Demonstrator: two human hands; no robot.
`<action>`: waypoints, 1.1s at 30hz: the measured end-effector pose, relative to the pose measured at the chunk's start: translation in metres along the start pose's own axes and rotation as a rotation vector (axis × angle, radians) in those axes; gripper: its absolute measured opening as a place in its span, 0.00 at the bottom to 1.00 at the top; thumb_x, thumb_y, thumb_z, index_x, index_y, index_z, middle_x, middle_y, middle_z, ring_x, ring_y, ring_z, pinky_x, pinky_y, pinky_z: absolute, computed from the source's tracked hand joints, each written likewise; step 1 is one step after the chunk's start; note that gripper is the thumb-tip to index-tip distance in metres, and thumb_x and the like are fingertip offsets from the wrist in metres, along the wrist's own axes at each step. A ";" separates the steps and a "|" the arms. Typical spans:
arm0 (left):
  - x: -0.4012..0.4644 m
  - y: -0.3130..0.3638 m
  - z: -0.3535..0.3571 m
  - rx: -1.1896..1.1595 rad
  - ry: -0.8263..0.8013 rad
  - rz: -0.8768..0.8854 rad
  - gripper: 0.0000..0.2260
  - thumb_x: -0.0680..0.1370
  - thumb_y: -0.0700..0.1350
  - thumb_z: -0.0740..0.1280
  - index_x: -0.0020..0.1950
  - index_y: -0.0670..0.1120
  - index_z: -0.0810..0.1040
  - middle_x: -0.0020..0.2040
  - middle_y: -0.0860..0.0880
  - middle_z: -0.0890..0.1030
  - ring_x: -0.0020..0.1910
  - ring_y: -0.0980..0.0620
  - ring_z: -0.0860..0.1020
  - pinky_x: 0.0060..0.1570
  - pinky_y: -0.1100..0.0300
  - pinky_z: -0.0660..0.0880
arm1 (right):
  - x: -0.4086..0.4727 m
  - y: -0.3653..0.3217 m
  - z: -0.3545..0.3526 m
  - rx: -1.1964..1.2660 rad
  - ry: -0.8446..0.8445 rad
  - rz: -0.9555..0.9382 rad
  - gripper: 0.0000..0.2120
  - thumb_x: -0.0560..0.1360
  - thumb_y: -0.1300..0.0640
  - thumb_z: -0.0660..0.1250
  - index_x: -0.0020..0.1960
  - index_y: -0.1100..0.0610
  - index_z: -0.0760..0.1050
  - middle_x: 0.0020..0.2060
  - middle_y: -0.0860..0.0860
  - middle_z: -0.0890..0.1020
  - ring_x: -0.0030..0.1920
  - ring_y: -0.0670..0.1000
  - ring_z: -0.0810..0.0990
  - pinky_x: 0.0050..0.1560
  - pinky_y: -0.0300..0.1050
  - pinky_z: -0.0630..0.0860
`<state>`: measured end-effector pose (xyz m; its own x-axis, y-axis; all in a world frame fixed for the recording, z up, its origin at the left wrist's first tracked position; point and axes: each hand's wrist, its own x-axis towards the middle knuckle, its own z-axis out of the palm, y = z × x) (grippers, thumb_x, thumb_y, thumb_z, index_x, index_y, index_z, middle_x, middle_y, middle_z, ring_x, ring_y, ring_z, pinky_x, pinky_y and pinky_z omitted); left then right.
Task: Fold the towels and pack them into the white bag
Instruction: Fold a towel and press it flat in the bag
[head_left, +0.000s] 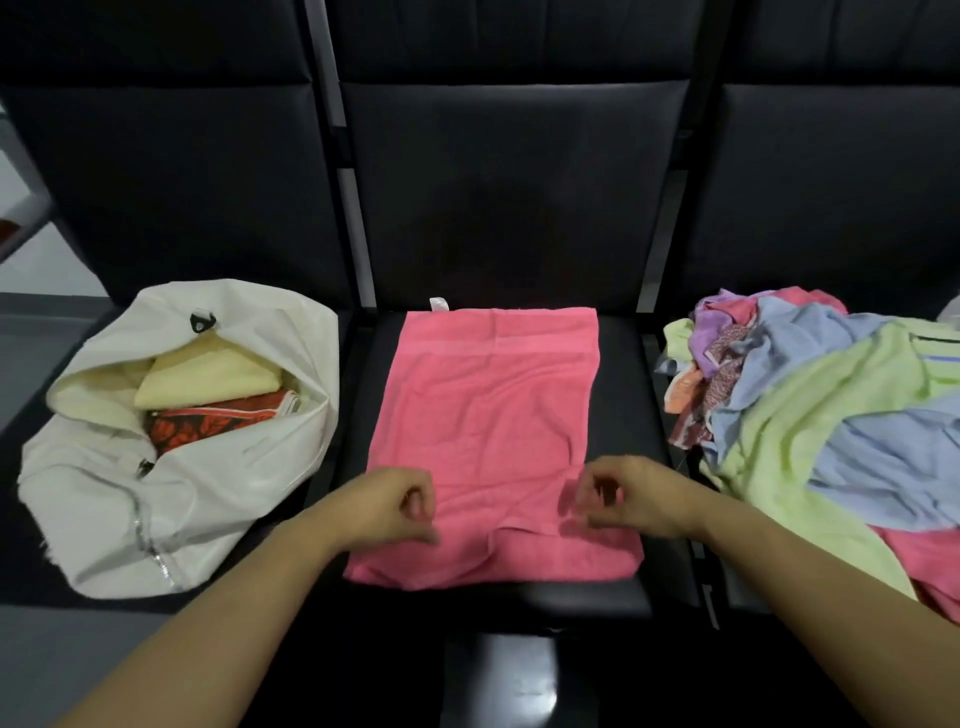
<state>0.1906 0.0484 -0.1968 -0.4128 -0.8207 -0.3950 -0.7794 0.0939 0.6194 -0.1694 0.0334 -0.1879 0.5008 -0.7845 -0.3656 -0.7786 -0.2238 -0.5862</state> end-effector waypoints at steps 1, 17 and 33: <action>0.000 0.003 0.007 0.047 -0.124 -0.041 0.13 0.66 0.52 0.83 0.41 0.54 0.80 0.38 0.57 0.81 0.37 0.61 0.77 0.41 0.64 0.75 | 0.003 -0.001 0.009 -0.042 -0.076 0.000 0.13 0.69 0.42 0.77 0.46 0.47 0.79 0.44 0.42 0.81 0.44 0.42 0.78 0.48 0.38 0.75; 0.013 -0.012 0.024 0.327 -0.255 -0.064 0.05 0.74 0.48 0.69 0.48 0.50 0.81 0.48 0.54 0.80 0.48 0.52 0.79 0.51 0.59 0.76 | 0.034 0.016 0.034 -0.378 -0.137 -0.031 0.13 0.70 0.44 0.75 0.49 0.47 0.76 0.48 0.43 0.71 0.48 0.45 0.71 0.50 0.42 0.72; 0.010 -0.005 -0.003 -0.494 0.213 -0.196 0.10 0.70 0.53 0.65 0.35 0.47 0.73 0.28 0.54 0.71 0.31 0.54 0.69 0.37 0.55 0.64 | 0.025 -0.003 0.001 0.513 0.363 0.184 0.15 0.84 0.46 0.57 0.46 0.56 0.70 0.34 0.48 0.74 0.35 0.45 0.73 0.37 0.38 0.73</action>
<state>0.1915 0.0385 -0.2019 -0.1390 -0.8964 -0.4208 -0.4975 -0.3042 0.8124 -0.1544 0.0145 -0.1961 0.1470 -0.9492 -0.2783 -0.5153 0.1666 -0.8407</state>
